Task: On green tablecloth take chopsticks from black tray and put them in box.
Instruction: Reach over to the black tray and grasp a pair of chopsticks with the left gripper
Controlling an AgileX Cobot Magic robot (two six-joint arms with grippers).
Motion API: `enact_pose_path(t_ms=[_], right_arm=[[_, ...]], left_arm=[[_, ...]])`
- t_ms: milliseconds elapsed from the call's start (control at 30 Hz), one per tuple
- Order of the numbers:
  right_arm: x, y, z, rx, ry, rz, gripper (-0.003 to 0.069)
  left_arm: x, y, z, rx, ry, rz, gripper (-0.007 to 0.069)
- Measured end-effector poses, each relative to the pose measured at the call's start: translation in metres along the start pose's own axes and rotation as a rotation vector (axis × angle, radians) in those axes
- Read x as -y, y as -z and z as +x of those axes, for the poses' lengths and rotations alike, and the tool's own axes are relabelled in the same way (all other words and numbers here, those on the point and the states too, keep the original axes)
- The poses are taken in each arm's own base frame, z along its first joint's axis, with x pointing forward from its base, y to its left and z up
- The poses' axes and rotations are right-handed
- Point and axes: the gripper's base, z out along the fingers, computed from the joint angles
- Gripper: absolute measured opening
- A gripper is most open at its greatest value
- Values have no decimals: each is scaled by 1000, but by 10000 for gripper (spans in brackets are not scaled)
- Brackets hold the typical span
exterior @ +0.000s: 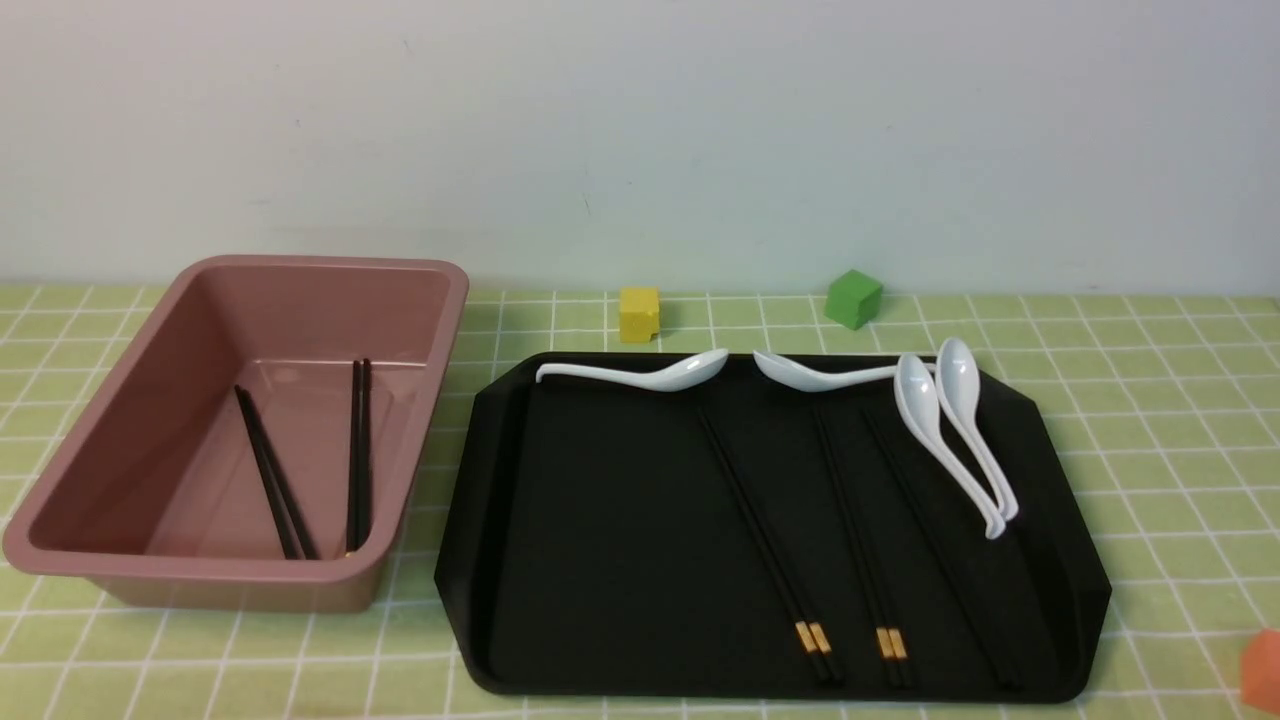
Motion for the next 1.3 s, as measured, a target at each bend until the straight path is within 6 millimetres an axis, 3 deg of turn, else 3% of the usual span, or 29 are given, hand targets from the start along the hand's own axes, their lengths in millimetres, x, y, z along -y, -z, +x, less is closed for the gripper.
enact_pose_path(t_ms=[167, 333, 467, 600, 667, 767, 933, 1100, 1300], right_arm=[[0, 0, 0, 0, 0, 0, 240], [0, 0, 0, 0, 0, 0, 240], [0, 0, 0, 0, 0, 0, 240], [0, 0, 0, 0, 0, 0, 240], [0, 0, 0, 0, 0, 0, 240], [0, 0, 0, 0, 0, 0, 240], [0, 0, 0, 0, 0, 0, 240], [0, 0, 0, 0, 0, 0, 240], [0, 0, 0, 0, 0, 0, 240]], left_arm=[[9, 0, 0, -16, 364, 96, 125], [19, 3, -9, 29, 537, 188, 126], [60, 22, -30, 96, 454, 336, 97], [118, 31, -55, 62, 222, 343, -13], [131, 20, -57, -24, 147, 276, -13], [156, -12, -53, -421, -5, 54, -13], [156, -67, -56, -874, -153, -254, -13], [150, -125, -59, -975, -161, -373, -13], [167, -171, -17, -998, -191, -390, -11]])
